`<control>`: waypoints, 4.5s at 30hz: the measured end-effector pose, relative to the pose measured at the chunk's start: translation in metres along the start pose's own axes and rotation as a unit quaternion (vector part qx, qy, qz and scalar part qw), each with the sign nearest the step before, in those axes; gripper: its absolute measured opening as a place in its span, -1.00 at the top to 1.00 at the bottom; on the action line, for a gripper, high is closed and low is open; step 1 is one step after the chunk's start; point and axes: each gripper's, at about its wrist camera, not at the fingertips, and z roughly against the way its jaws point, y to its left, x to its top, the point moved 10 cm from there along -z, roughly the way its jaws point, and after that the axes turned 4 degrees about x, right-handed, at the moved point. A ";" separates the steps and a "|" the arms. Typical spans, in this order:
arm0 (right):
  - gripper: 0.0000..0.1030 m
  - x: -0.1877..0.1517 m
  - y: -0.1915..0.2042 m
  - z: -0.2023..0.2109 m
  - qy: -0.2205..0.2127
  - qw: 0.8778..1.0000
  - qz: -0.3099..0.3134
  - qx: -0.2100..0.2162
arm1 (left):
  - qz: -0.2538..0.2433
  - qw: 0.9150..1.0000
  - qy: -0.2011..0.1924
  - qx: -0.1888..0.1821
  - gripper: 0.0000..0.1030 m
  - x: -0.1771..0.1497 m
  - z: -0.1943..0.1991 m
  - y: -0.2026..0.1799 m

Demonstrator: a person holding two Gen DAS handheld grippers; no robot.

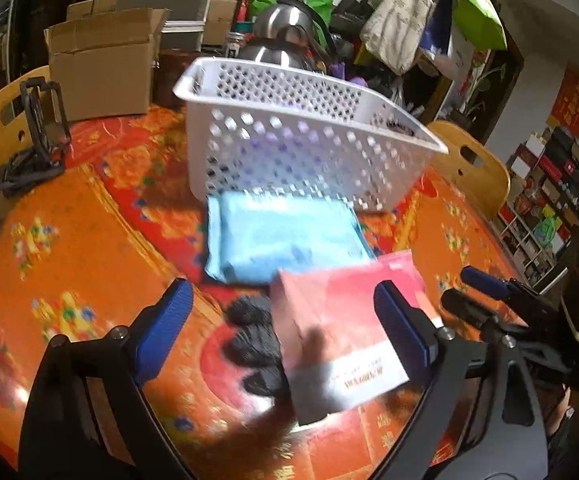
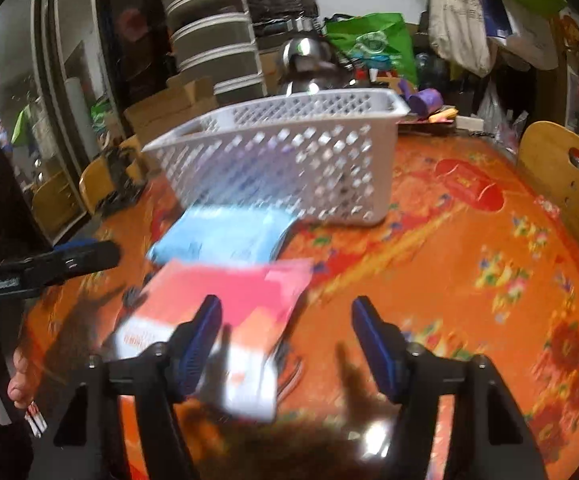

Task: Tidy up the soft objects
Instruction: 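Grasp the pink-and-white pouch with the right tool, then carry the pink pouch into the white basket and release it, then grasp the grey knit gloves with the left tool while the right tool grips their cuff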

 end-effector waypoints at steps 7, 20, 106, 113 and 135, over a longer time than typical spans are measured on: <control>0.19 -0.011 0.012 -0.012 0.022 1.000 0.016 0.014 | -0.016 0.999 0.041 -0.010 -0.25 -0.026 -0.028 -0.019; 0.42 -0.007 0.022 -0.024 0.043 0.998 0.022 0.039 | -0.028 0.998 0.038 -0.036 -0.23 -0.031 -0.043 -0.023; 0.87 0.238 -0.016 -0.018 -0.063 0.995 0.073 -0.021 | -0.052 0.995 -0.058 -0.065 0.67 0.236 -0.018 -0.080; 0.85 0.238 -0.040 -0.048 -0.063 0.990 0.080 -0.095 | -0.010 0.999 -0.038 -0.018 -0.22 0.243 -0.067 -0.054; -0.67 0.206 -0.048 -0.051 -0.046 0.996 0.036 -0.063 | -0.023 0.998 -0.020 0.046 -0.62 0.190 -0.070 -0.009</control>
